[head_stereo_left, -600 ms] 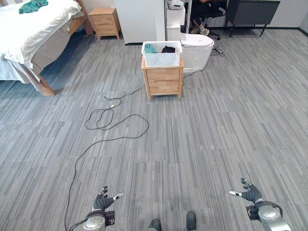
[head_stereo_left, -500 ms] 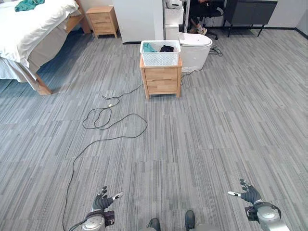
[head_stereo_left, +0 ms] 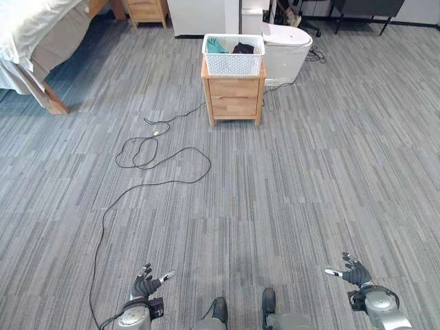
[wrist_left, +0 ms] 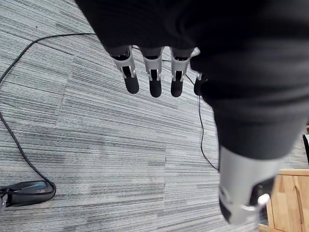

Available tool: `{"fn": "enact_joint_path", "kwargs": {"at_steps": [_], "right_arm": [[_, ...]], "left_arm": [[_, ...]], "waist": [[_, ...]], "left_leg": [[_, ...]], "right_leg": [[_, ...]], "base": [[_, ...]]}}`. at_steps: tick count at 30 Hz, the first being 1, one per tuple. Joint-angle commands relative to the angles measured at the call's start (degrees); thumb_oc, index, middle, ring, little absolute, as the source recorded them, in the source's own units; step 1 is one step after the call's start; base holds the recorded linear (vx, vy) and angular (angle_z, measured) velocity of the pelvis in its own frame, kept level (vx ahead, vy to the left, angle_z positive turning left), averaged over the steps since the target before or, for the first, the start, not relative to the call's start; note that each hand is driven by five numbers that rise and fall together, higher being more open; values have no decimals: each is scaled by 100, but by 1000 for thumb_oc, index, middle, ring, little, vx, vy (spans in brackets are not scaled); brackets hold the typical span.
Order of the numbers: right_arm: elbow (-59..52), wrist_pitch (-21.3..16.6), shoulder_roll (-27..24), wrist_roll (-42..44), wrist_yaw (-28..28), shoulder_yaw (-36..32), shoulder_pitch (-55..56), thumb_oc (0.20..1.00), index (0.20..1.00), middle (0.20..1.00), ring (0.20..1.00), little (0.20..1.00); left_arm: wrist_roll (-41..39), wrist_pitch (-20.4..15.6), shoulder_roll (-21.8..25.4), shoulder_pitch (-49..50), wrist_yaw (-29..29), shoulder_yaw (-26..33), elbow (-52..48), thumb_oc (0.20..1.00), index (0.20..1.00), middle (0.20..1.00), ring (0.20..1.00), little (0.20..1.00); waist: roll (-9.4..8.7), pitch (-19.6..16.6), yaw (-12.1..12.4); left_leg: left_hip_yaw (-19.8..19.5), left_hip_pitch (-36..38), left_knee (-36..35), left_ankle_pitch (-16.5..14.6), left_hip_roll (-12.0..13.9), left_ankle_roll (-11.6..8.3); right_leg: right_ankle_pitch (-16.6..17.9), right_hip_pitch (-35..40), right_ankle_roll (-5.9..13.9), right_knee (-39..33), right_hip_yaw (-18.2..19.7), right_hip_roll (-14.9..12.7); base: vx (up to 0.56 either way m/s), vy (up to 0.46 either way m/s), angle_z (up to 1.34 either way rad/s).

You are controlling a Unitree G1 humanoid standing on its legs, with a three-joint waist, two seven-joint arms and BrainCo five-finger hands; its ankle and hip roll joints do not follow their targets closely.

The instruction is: Grab the laundry basket,head to the washer,open it,put in the laundry and shut it.

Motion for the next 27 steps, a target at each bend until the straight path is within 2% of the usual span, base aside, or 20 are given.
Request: {"fn": "enact_joint_path", "kwargs": {"at_steps": [1,2,4,6,7,8,11,13,14,15,17,19,20,21,25,26,27], "right_arm": [[-88,-75,66,172,-74,78,-329,1000,1000,1000,1000,1000],[-104,-75,95,159,-91,127,-394,1000,1000,1000,1000,1000],[-158,-82,73,144,-102,147,-429,1000,1000,1000,1000,1000],[-330,-101,40,120,-110,212,-459,1000,1000,1000,1000,1000],[-331,-100,38,119,-110,212,-457,1000,1000,1000,1000,1000],[-402,-98,12,55,-133,250,-463,1000,1000,1000,1000,1000],[-459,-83,-13,-15,-130,257,-404,1000,1000,1000,1000,1000],[-521,-102,-31,-38,-121,228,-274,1000,1000,1000,1000,1000],[-525,-139,-13,-22,-96,189,-176,1000,1000,1000,1000,1000],[-524,-139,-9,-22,-96,190,-177,1000,1000,1000,1000,1000],[-474,-181,8,31,-80,161,-149,1000,1000,1000,1000,1000],[-403,-197,-9,35,-73,194,-171,1000,1000,1000,1000,1000],[-369,-185,-19,51,-82,186,-179,1000,1000,1000,1000,1000],[-334,-167,-44,67,-83,208,-206,1000,1000,1000,1000,1000],[-305,-145,-115,132,-91,185,-222,1000,1000,1000,1000,1000],[-286,-136,-126,132,-101,181,-211,1000,1000,1000,1000,1000],[-231,-89,-125,109,-133,172,-172,1000,1000,1000,1000,1000]], "left_arm": [[-110,-232,224,-216,187,173,-131,1000,1000,1000,1000,1000],[-121,-254,190,-291,218,145,-86,1000,1000,1000,1000,1000],[-161,-264,169,-317,238,156,-50,1000,1000,1000,1000,1000],[-226,-276,154,-334,248,116,-80,1000,1000,1000,1000,1000],[-227,-276,151,-334,248,115,-80,1000,1000,1000,1000,1000],[-231,-265,101,-364,245,87,2,1000,1000,1000,1000,1000],[-162,-265,75,-399,238,40,34,1000,1000,1000,1000,1000],[-46,-283,54,-415,197,-32,5,1000,1000,1000,1000,1000],[-55,-284,-14,-363,155,-54,-12,1000,1000,1000,1000,1000],[-55,-284,-10,-363,155,-52,-12,1000,1000,1000,1000,1000],[-156,-260,-96,-353,119,-56,35,1000,1000,1000,1000,1000],[-184,-251,-130,-342,78,-74,105,1000,1000,1000,1000,1000],[-181,-235,-148,-369,69,-100,178,1000,1000,1000,1000,1000],[-173,-229,-176,-415,61,-158,268,1000,1000,1000,1000,1000],[-77,-193,-181,-478,34,-266,332,1000,1000,1000,1000,1000],[-43,-178,-174,-473,34,-277,321,1000,1000,1000,1000,1000],[7,-143,-147,-454,34,-277,299,1000,1000,1000,1000,1000]], "waist": [[-154,99,112],[-116,183,79],[-91,239,70],[-69,294,37],[-59,298,27],[-67,335,-41],[-53,368,-138],[-63,346,-222],[-31,264,-243],[-50,248,-254],[-8,207,-284],[-33,179,-308],[-51,190,-302],[-55,235,-279],[-182,285,-161],[-198,293,-139],[-152,304,-53]], "left_leg": [[-218,-179,951,-866,-285,222],[-254,-53,912,-915,-311,252],[-242,62,859,-943,-321,255],[-205,310,705,-1048,-354,247],[-216,320,701,-1052,-345,245],[-262,564,634,-1159,-385,222],[-366,790,623,-1263,-384,175],[-503,951,674,-1398,-391,108],[-502,971,911,-1310,-301,-58],[-511,946,908,-1290,-318,-54],[-370,729,1669,-880,-84,-374],[-232,396,2412,-505,102,-517],[-140,211,2735,-363,199,-520],[4,48,2863,-387,285,-472],[329,-648,2419,-799,228,-230],[386,-879,2221,-703,231,-235],[525,-1142,1587,-186,284,-333]], "right_leg": [[-658,-288,631,1714,39,-458],[-550,-585,625,2034,57,-428],[-492,-751,598,2065,-27,-438],[-287,-1125,581,1676,-507,-534],[-288,-1109,580,1667,-522,-529],[-200,-1343,620,1356,-811,-518],[-179,-1420,644,1137,-891,-470],[-202,-1293,608,1022,-781,-438],[-179,-1087,441,976,-723,-369],[-164,-1103,443,965,-725,-388],[-220,-819,287,891,-792,-331],[-349,-557,135,754,-823,-273],[-429,-418,69,703,-830,-261],[-533,-271,22,664,-836,-242],[-690,110,86,443,-773,-302],[-722,222,104,386,-779,-298],[-807,471,108,305,-745,-196]], "base": [[105,86,-37],[77,52,-29],[127,48,-8],[227,-4,-7],[319,-54,-11],[193,-38,-4],[264,-84,8],[349,-197,42],[294,-202,73],[288,-232,77],[206,-210,81],[216,-204,67],[223,-186,-16],[199,-137,-27],[215,-66,-10],[332,-29,-14],[370,-17,-24]]}}
